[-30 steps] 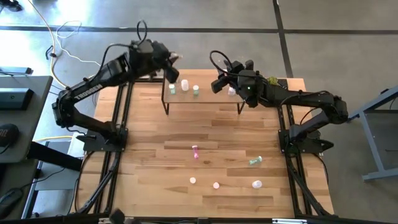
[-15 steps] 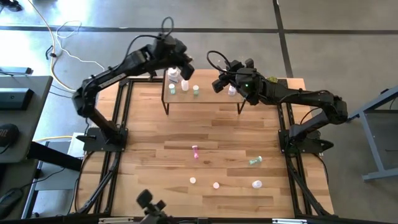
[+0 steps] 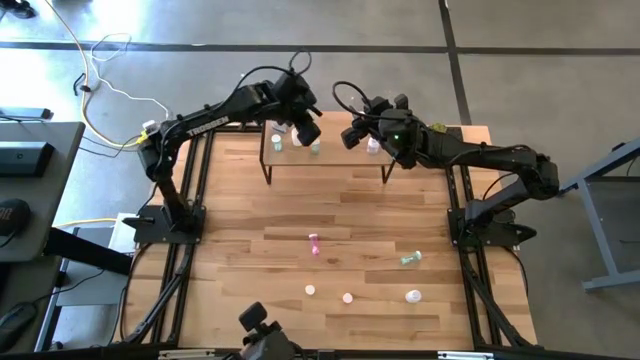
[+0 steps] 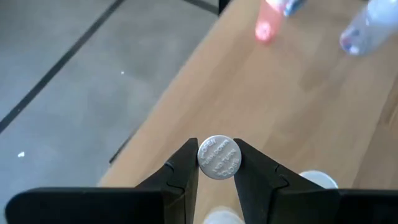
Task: Pick and place medicine bottles onto shelf by color
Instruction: Put the small white medicine bottle on the shelf, then put the transparent medicine bottle on the shelf
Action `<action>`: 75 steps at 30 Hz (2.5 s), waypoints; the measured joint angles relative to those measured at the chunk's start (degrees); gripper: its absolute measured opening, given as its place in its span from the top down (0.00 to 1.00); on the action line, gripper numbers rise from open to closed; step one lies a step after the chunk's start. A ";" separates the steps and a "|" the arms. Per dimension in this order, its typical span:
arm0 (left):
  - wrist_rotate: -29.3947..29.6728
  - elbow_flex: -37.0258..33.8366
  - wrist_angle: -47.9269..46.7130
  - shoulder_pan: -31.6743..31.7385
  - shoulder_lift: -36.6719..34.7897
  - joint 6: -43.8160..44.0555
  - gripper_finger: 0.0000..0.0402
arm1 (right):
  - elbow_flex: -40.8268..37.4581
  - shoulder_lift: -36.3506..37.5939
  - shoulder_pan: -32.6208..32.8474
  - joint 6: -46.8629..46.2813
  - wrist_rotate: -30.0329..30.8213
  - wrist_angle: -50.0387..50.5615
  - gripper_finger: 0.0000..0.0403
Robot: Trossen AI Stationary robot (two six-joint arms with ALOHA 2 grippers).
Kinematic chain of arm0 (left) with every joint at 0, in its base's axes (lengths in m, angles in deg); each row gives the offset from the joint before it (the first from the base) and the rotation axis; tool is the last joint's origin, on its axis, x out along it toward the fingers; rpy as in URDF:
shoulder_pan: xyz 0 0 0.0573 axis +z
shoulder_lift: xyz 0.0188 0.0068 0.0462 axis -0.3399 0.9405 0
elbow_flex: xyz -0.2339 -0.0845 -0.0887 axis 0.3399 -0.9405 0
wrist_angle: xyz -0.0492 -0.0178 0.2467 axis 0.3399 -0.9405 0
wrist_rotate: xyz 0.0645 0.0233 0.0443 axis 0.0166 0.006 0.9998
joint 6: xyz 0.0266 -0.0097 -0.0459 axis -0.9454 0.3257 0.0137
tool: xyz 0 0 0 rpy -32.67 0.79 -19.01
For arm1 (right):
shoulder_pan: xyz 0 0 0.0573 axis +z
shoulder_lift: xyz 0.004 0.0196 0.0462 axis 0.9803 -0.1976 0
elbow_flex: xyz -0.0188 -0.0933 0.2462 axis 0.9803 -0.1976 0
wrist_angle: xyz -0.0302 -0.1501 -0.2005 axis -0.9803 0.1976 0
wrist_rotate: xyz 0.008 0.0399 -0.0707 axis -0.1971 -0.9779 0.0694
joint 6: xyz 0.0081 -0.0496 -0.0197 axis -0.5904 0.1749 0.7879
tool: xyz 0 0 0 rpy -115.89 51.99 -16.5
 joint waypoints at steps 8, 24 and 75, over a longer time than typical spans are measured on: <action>1.21 0.00 -0.53 -1.09 2.36 0.04 0.81 | 0.00 -0.02 0.00 -2.87 0.04 1.88 0.59; 2.66 0.02 -2.13 -1.35 4.18 0.42 0.81 | 0.00 -0.02 0.02 -2.89 0.04 2.67 0.59; 0.90 12.44 -14.79 -2.82 2.10 -0.30 0.50 | 0.00 0.09 2.09 -5.55 -0.48 6.76 0.59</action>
